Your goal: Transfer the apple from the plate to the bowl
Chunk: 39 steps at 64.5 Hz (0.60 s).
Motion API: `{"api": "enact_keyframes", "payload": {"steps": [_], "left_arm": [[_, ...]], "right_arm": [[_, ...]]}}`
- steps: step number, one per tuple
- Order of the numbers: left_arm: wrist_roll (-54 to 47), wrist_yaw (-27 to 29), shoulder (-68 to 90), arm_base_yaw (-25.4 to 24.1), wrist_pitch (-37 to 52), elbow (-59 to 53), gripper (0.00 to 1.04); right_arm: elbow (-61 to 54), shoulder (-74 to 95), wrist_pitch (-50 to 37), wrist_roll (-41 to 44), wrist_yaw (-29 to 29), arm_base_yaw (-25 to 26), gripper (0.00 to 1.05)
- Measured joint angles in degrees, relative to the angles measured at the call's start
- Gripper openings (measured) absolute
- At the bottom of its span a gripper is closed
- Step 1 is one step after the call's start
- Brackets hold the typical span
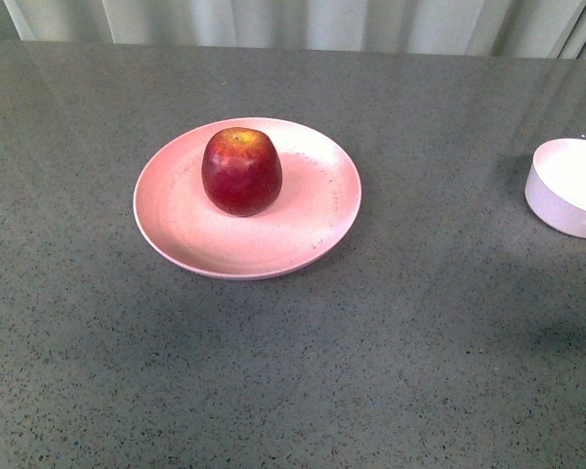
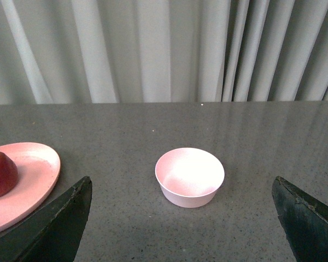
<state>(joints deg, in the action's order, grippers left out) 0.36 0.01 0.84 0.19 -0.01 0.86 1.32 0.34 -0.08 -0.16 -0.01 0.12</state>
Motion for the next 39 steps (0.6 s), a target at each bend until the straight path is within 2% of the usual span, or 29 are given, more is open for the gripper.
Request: {"api": "enact_keyframes", "payload": {"steps": [39], "left_arm": [[0.0,0.0,0.0,0.0,0.0,0.0,0.96]], "right_arm": [[0.0,0.0,0.0,0.0,0.0,0.0,0.96]]}}
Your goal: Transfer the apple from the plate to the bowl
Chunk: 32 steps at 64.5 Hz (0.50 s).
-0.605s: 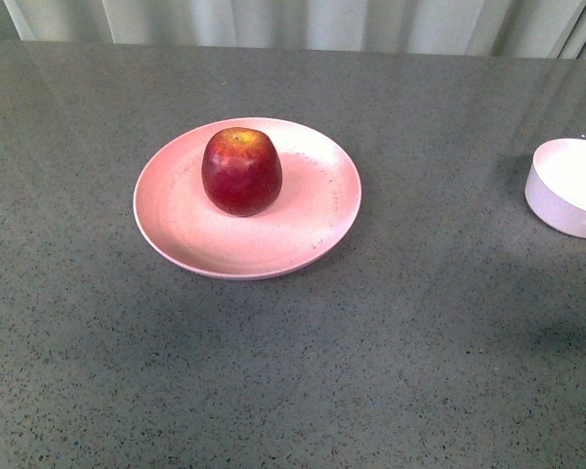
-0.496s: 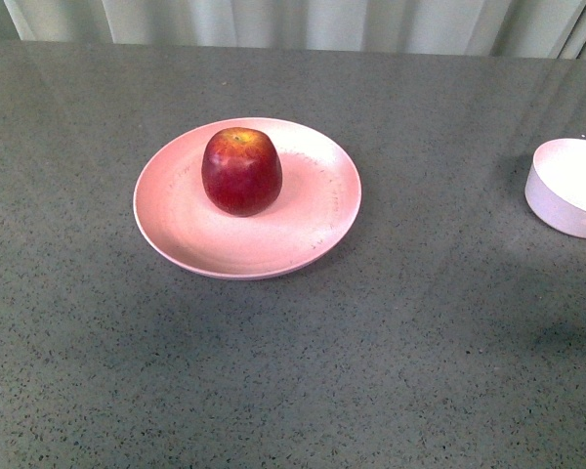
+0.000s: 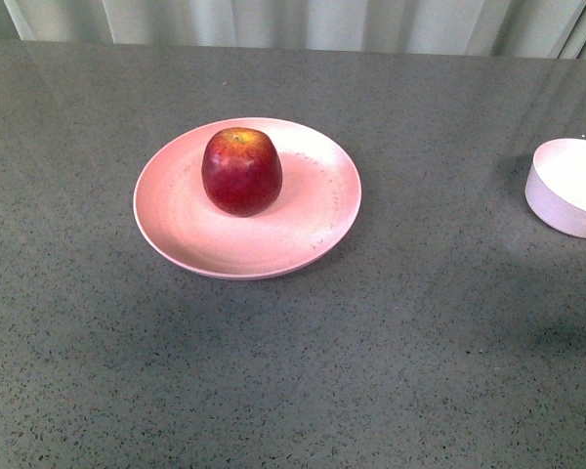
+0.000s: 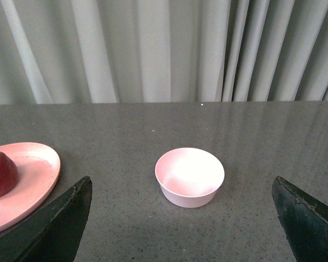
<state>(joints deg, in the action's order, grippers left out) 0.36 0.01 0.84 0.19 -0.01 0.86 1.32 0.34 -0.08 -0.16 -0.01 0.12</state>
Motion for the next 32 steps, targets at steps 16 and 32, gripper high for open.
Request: {"api": "enact_keyframes", "payload": {"steps": [16,32], "left_arm": [[0.0,0.0,0.0,0.0,0.0,0.0,0.96],[0.0,0.0,0.0,0.0,0.0,0.0,0.96]], "right_arm": [[0.0,0.0,0.0,0.0,0.0,0.0,0.96],[0.0,0.0,0.0,0.0,0.0,0.0,0.96]]}}
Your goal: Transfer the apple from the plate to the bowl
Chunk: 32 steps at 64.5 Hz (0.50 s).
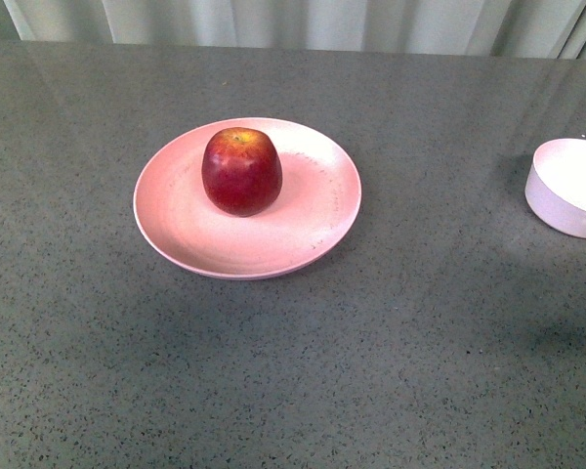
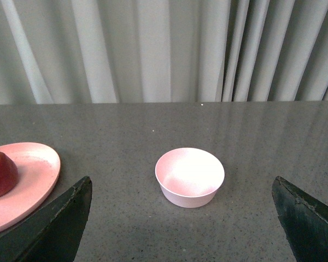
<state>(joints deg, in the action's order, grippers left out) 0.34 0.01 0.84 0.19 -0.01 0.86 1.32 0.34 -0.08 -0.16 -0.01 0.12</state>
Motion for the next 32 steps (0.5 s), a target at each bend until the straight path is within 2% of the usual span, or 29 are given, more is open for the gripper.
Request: {"api": "enact_keyframes", "payload": {"steps": [4,7,9,14,18,26,32], "left_arm": [[0.0,0.0,0.0,0.0,0.0,0.0,0.96],[0.0,0.0,0.0,0.0,0.0,0.0,0.96],[0.0,0.0,0.0,0.0,0.0,0.0,0.96],[0.0,0.0,0.0,0.0,0.0,0.0,0.96],[0.0,0.0,0.0,0.0,0.0,0.0,0.96],[0.0,0.0,0.0,0.0,0.0,0.0,0.96],[0.0,0.0,0.0,0.0,0.0,0.0,0.96]], "right_arm": [[2.4,3.7,6.5,-2.5,3.3,1.6,0.96],[5.2,11.5,8.9,-3.2,6.7,5.4,0.96],[6.5,16.9,6.8,-3.0,8.2,8.2,0.96],[10.4,32.3,-5.3,-0.7,11.8,16.1,0.96],[13.7,43.2,-14.1,1.1,13.4,19.8,0.96],[21.5,65.4,-27.0,3.8,15.5,23.0,0.96],[27.0,78.8,-29.9,4.5,15.9,23.7,0.96]]}}
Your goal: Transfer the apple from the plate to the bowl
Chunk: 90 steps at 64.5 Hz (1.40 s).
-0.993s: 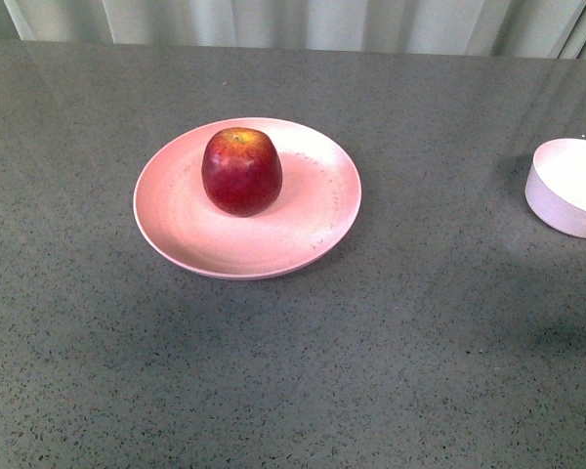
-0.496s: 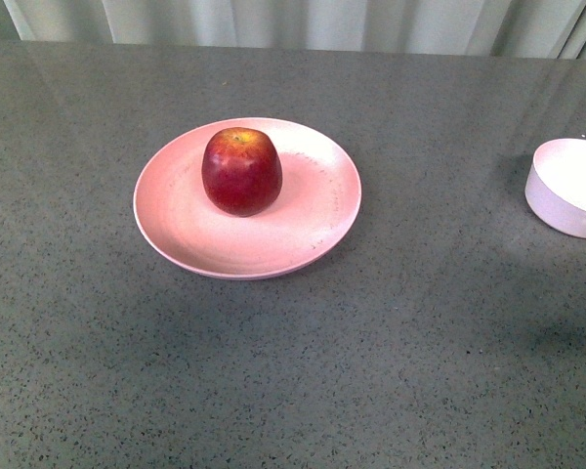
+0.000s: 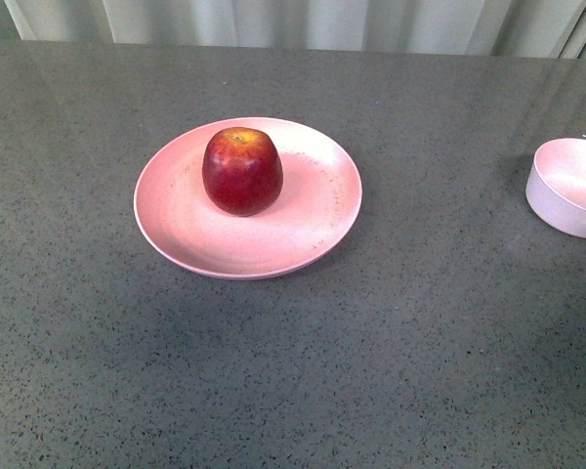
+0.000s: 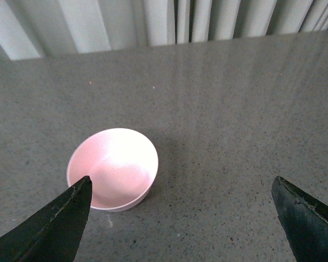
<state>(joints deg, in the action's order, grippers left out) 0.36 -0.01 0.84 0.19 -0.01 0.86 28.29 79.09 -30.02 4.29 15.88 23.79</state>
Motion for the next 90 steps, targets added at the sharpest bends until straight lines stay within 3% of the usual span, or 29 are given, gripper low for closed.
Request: {"api": "enact_keyframes", "payload": {"steps": [18,56,90], "left_arm": [[0.0,0.0,0.0,0.0,0.0,0.0,0.96],[0.0,0.0,0.0,0.0,0.0,0.0,0.96],[0.0,0.0,0.0,0.0,0.0,0.0,0.96]], "right_arm": [[13.3,22.0,1.6,-2.9,2.4,-0.2,0.96],[25.1,37.5,6.1,-4.3,-0.9,-7.1,0.95],[27.5,38.6,9.2,-6.6,-2.4,-11.1,0.16]]}}
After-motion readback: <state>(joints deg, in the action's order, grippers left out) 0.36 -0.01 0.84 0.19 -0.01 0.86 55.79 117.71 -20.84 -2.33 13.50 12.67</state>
